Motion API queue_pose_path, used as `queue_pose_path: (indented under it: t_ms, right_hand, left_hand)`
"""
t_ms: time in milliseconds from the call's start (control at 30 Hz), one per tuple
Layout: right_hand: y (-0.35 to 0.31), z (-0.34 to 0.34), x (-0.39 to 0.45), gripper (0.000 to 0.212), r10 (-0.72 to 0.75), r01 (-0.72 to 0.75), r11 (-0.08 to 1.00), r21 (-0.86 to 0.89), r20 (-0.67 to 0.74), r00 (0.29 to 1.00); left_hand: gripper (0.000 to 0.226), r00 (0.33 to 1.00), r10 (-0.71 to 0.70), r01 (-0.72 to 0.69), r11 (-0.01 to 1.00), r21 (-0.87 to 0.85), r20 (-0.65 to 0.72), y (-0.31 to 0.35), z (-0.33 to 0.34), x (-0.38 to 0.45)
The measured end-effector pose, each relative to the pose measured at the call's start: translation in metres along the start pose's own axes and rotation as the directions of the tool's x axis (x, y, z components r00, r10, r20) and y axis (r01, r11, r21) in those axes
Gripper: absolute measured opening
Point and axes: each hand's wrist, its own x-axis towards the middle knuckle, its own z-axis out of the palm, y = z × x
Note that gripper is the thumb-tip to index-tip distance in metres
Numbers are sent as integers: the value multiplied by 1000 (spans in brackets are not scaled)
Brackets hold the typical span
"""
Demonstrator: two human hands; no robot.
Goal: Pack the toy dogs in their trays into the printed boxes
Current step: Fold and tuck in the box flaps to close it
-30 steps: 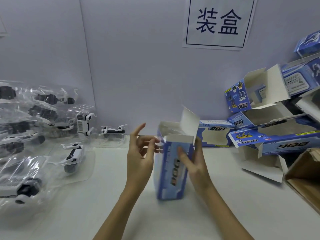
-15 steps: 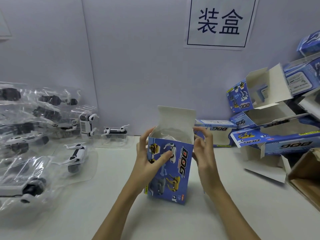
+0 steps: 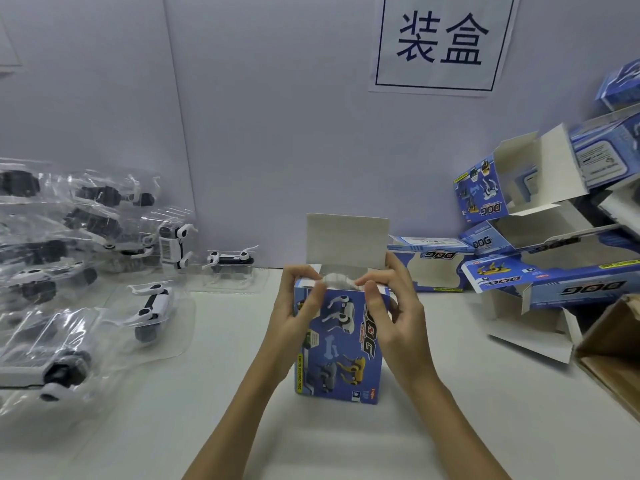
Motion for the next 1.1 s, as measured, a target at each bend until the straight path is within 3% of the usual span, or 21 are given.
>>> queue_pose_path:
  t_ms: [167,400,500,567,700,800,967,1033,1100]
  right_hand:
    - [-4,-3,3,22,55,-52,988,142,-13,998]
    - [-10,-9,7,63,56,-60,976,207,24,998]
    - [-9,-11,9,52,54,-63,983,174,54,997]
    - [-8,-13,7,44,64,-79,982,171,87,994]
    - [-6,-14,6,75,139,-166,952,258,120,983]
    - [-8,-11,7,64,137,-152,969,195,88,987]
    - [-8,-16,8,32,95,-107,991,84,135,986]
    - [-6,-20,10,31,109,-123,988,98,139,984]
    - [-6,-18,10,32,99,-105,987,120,57,993]
  left_hand:
    - [19,999,-20,17,998,-61,-51,0,0,3]
    - [25,999,32,-33,999,-41,-41,-3,-5,9]
    - [24,998,58,-59,996,-61,-20,-4,-9,10]
    - [29,995,95,-96,992,-86,-19,-1,-10,9]
    - [58,998,1,-2,1000,11,65,2,-14,7]
    - [45,992,-1,-7,997,71,124,-2,-18,5]
    - [15,998,13,-14,1000,18,66,-5,-11,9]
    - [22,997,76,-77,996,35,31,-12,-5,8]
    - [43,983,178,-170,975,142,-39,-20,3,4]
